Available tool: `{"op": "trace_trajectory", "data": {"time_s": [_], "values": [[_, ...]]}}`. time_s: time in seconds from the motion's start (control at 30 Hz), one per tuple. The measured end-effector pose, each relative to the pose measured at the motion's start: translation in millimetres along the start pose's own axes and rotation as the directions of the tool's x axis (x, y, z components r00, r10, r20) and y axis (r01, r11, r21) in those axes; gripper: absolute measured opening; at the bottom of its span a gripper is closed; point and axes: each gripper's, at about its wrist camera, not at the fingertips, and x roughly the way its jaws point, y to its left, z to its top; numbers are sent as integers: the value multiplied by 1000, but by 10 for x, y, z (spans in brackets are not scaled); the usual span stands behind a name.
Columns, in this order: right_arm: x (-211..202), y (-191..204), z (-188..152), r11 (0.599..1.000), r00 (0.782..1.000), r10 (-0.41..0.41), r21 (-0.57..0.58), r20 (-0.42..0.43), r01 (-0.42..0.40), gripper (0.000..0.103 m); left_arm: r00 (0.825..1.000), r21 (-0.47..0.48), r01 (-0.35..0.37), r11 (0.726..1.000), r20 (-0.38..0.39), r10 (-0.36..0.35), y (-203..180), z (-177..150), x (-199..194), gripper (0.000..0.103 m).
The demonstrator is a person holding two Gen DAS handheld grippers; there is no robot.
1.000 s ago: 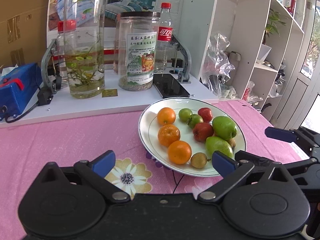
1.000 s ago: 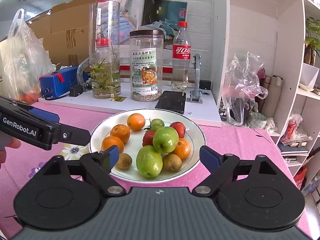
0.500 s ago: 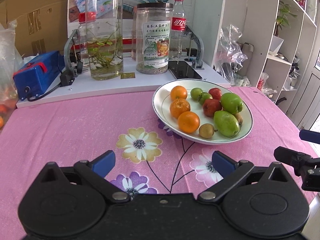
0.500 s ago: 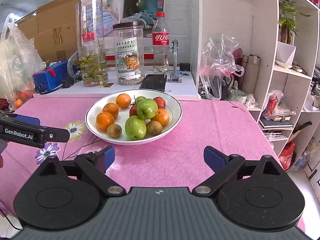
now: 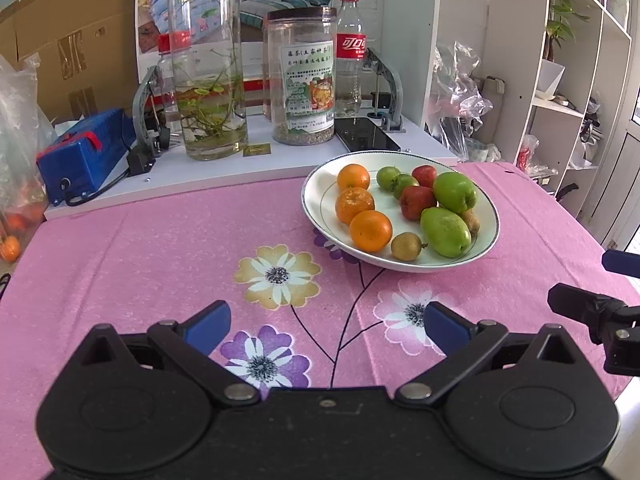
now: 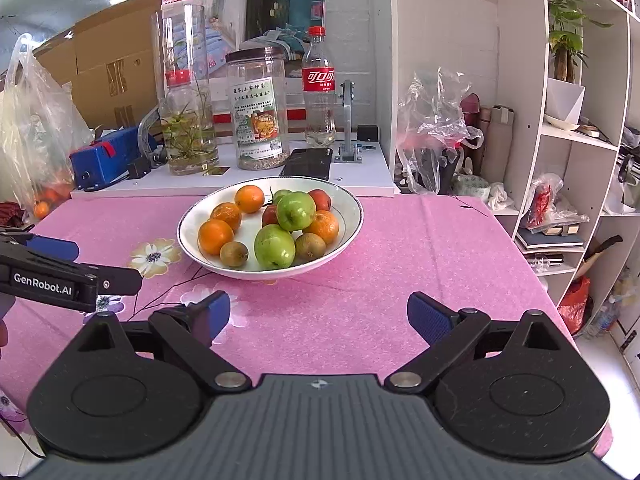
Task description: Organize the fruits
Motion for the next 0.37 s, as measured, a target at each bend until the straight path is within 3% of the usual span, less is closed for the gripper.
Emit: {"op": "trace_trajectory", "data": {"time_s": [0.37], "values": [[31, 45, -7, 1000, 1000, -2, -3, -15, 2, 103, 1000, 4, 2, 1000, 17, -3, 4, 1, -44, 103]]}}
